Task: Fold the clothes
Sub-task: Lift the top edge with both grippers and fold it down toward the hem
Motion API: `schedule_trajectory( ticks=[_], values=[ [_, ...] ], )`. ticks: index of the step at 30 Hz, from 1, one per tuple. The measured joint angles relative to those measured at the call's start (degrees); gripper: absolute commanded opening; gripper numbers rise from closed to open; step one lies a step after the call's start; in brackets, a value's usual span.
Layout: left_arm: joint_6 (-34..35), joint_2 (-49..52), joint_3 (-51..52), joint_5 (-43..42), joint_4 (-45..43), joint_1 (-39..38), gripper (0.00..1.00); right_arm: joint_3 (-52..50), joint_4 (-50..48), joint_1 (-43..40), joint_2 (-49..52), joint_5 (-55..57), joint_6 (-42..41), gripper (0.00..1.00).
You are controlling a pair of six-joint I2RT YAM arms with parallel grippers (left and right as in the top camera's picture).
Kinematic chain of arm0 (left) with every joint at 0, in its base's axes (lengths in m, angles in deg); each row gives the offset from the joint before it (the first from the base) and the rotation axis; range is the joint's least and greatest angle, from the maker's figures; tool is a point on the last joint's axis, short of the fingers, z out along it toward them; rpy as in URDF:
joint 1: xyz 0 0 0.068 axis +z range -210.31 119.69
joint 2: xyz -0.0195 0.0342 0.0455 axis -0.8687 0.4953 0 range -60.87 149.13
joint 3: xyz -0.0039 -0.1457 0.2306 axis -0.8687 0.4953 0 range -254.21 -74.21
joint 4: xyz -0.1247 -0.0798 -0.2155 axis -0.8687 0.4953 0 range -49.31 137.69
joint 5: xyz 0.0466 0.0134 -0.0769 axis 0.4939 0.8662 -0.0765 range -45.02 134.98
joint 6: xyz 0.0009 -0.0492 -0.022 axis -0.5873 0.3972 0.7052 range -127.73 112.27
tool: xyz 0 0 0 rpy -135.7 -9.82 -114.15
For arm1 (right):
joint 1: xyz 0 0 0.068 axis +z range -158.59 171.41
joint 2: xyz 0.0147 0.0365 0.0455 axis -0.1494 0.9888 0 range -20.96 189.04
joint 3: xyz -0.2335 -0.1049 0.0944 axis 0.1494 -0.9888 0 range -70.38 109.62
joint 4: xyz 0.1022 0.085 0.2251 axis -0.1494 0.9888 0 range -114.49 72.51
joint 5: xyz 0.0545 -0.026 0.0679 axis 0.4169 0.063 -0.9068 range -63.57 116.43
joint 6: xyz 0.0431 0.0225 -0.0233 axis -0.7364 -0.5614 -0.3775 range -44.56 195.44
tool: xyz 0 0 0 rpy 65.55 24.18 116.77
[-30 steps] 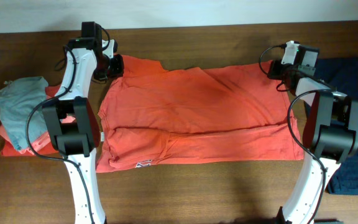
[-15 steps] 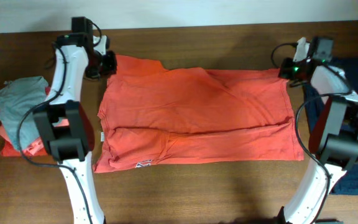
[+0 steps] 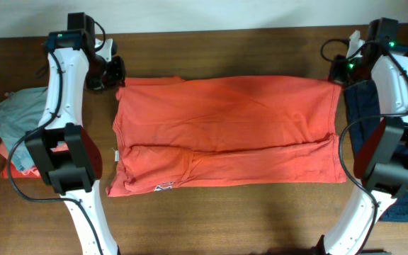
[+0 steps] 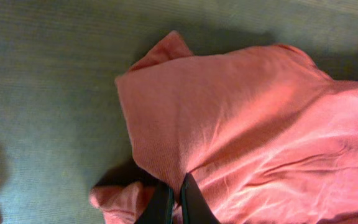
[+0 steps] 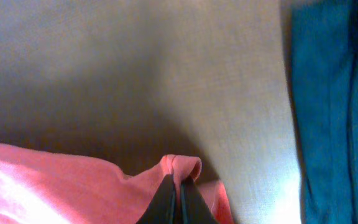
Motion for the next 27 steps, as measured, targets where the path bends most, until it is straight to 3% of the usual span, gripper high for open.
schedule_trajectory(
  ticks=[21,27],
  values=[
    [-1.9,0.0,0.0,-2.2,23.3,3.5,0.00,1.0,25.4,-4.7,-0.1,0.8,1.4,0.04],
    [-3.1,-0.2,0.0,-2.1,23.8,3.5,0.00,1.0,31.1,-4.7,-0.1,2.5,2.1,0.04]
  ],
)
